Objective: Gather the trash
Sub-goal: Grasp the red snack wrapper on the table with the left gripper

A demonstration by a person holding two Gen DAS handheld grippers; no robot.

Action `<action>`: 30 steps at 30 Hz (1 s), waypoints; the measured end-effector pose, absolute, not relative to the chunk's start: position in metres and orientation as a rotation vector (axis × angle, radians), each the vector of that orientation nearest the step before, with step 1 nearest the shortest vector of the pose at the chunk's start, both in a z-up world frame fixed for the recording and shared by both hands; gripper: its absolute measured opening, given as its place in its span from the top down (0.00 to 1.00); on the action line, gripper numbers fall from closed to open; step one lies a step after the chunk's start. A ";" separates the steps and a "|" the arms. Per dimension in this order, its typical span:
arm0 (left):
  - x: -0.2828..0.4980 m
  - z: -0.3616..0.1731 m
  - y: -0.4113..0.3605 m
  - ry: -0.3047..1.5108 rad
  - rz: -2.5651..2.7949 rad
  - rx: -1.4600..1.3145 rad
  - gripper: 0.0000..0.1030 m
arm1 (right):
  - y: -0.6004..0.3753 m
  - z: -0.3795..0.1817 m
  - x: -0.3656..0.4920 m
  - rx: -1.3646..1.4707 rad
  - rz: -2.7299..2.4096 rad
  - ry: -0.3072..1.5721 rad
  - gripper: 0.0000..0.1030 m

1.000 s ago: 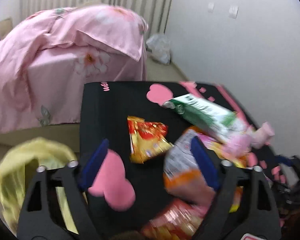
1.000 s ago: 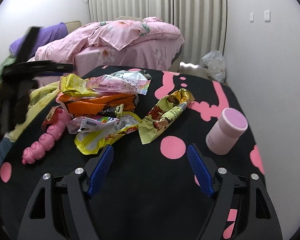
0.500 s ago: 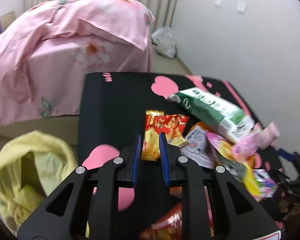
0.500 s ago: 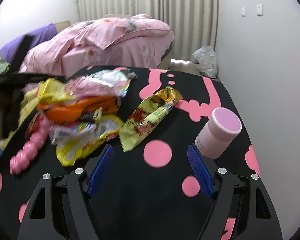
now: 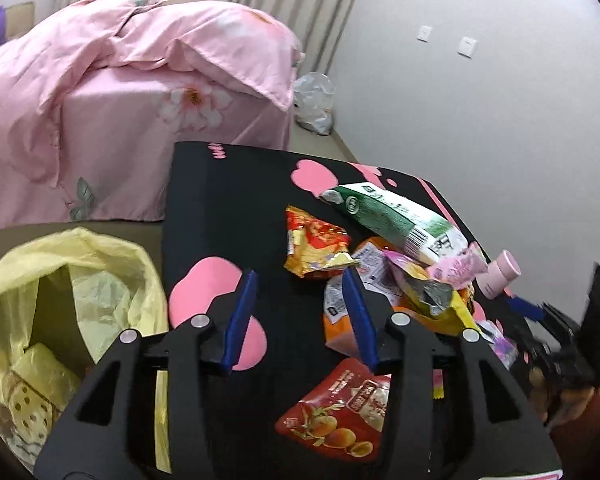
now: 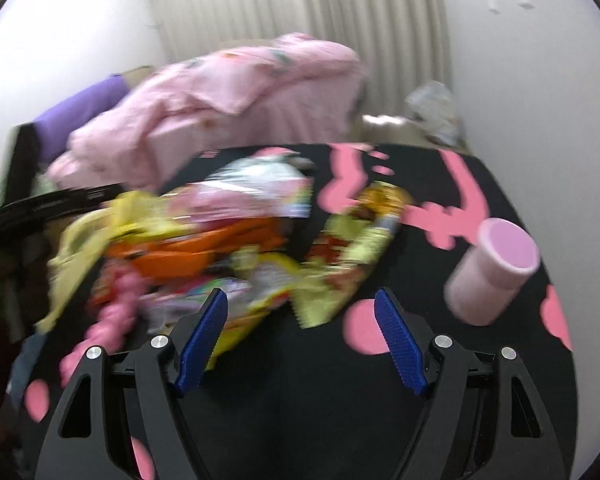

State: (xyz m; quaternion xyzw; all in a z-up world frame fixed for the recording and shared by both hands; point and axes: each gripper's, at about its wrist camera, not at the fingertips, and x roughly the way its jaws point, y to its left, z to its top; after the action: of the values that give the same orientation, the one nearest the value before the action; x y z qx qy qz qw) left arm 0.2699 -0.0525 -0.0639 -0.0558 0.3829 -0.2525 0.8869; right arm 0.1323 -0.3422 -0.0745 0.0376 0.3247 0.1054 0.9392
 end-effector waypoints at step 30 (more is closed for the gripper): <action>0.346 -0.091 -0.100 0.885 -0.544 0.091 0.90 | -0.307 -0.070 0.083 -0.059 0.389 0.714 0.49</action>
State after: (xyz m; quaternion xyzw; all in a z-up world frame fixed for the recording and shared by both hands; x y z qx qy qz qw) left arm 0.3465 -0.0996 -0.0907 0.0434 0.4225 -0.2600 0.8672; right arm 0.0829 -0.3075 -0.0704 -0.0286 0.3470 0.1892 0.9181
